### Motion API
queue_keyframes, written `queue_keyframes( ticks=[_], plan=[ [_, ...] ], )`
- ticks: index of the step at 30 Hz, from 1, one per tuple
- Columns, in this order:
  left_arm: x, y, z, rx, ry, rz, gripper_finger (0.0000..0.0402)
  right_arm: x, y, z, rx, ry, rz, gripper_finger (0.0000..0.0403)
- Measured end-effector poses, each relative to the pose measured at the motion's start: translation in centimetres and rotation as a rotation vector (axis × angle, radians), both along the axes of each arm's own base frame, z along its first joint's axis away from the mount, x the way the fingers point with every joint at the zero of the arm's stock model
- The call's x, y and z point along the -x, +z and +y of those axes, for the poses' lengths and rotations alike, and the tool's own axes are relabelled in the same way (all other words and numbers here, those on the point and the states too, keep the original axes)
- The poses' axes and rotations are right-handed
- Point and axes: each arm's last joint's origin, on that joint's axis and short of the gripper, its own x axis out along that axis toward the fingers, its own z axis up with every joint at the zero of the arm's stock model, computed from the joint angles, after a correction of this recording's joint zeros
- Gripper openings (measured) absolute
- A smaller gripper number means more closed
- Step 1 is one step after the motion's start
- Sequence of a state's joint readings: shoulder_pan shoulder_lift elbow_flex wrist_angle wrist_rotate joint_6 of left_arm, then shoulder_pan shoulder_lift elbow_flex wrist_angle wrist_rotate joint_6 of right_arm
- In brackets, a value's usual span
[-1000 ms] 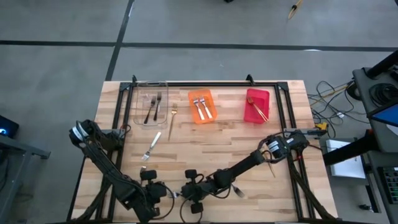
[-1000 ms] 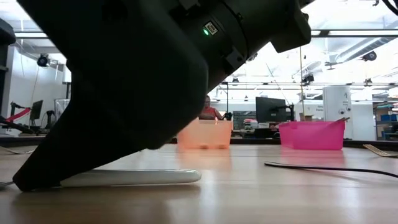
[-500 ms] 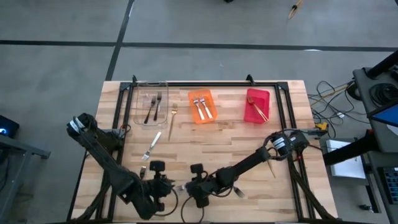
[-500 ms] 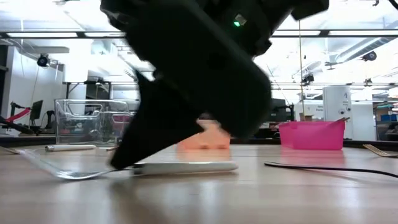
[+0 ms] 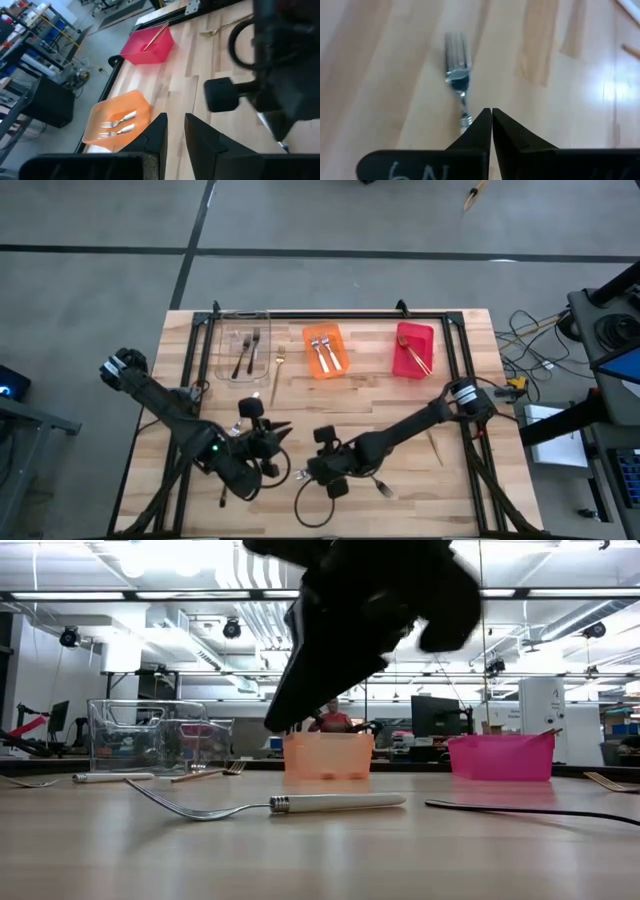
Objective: Sort silverware by color (type)
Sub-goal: Put the bottom white fork into the orange bin
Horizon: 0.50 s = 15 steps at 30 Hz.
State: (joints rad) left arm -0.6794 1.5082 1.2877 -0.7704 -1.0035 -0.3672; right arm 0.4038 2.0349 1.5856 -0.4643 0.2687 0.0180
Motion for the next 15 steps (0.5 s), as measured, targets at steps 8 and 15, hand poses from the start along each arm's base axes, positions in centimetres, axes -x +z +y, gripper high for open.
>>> queue_keyframes(
  ticks=[8,15],
  plan=[
    [-0.6,-2.4,-0.4,0.092,-0.027,0.048,0.0048,3.6,1.2,-1.9,-0.085,0.114,-0.095,0.0008],
    [-1.7,-7.2,-1.8,0.345,-0.157,0.028,0.0048,7.2,-0.1,-3.4,-0.215,0.11,-0.305,0.0008]
  ],
)
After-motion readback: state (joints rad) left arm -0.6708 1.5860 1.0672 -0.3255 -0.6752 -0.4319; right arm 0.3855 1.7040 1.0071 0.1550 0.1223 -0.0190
